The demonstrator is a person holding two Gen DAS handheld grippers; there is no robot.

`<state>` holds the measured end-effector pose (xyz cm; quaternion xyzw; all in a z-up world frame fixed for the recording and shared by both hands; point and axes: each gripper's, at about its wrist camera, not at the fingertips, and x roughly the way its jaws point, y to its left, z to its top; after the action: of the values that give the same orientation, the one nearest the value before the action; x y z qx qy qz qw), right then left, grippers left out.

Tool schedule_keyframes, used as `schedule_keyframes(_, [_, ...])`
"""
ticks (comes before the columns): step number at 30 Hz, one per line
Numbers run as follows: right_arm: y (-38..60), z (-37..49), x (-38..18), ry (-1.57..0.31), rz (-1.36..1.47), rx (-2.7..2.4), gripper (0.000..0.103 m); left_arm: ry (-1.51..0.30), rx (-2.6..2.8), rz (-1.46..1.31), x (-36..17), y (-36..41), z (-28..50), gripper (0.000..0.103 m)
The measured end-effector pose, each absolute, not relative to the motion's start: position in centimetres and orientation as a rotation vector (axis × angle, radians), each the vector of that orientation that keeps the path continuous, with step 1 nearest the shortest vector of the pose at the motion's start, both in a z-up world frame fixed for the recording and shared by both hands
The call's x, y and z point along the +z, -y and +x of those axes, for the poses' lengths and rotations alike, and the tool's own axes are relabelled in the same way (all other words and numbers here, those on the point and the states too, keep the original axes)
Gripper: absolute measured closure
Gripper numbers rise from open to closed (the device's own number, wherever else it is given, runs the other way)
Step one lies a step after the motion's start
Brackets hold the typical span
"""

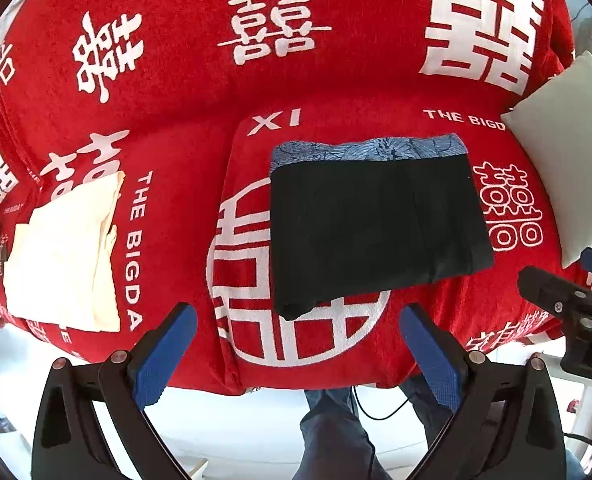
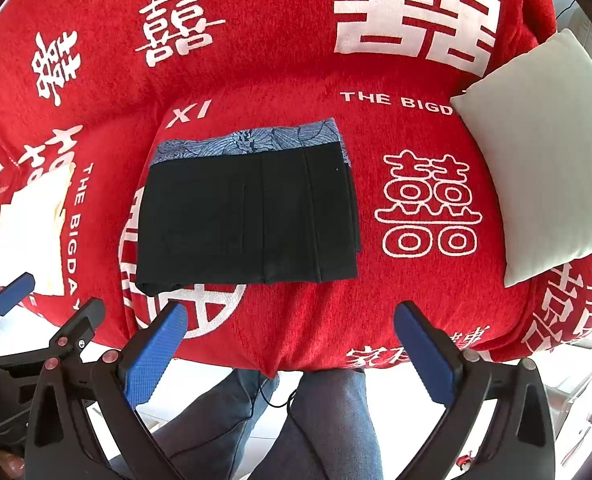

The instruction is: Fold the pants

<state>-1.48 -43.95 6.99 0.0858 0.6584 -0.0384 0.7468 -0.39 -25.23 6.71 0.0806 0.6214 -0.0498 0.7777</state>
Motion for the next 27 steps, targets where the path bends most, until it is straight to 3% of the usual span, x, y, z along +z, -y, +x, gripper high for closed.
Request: schedule_keyframes(27, [43.4, -1.2, 7.5, -1.423, 0.138, -0.122, 0.000, -1.354, -0.104, 0.109, 6.1, 23.8, -0.2, 0.001])
